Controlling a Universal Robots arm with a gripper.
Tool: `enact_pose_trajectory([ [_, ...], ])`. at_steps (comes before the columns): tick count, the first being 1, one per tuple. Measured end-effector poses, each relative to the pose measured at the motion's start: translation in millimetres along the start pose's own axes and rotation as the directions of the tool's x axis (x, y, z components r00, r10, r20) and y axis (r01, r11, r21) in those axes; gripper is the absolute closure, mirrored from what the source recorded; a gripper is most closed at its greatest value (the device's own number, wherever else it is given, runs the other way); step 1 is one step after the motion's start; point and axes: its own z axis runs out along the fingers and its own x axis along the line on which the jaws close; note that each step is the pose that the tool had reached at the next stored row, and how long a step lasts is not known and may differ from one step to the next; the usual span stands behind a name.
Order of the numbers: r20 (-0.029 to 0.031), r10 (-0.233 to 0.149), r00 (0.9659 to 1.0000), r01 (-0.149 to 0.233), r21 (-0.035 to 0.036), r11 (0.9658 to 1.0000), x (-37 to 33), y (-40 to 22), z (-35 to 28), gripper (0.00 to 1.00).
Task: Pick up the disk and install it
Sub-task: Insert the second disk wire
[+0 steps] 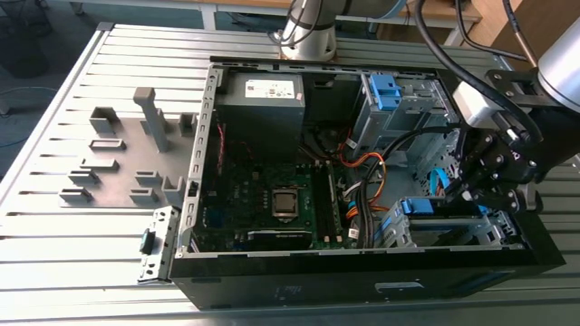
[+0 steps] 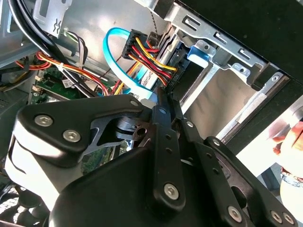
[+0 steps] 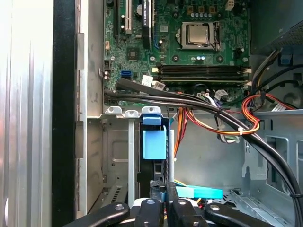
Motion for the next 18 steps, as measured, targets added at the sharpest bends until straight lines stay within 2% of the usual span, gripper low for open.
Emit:
enact_pose_trajectory([
  [4,0.0015,0.000,1.0000,0.000,-0.0002,1.0000,0.4,0.0,1.2,0.84],
  [18,0.0007,-0.001,1.0000,0.001,-0.0014,1.0000,1.1,-0.3,7.2,0.84],
])
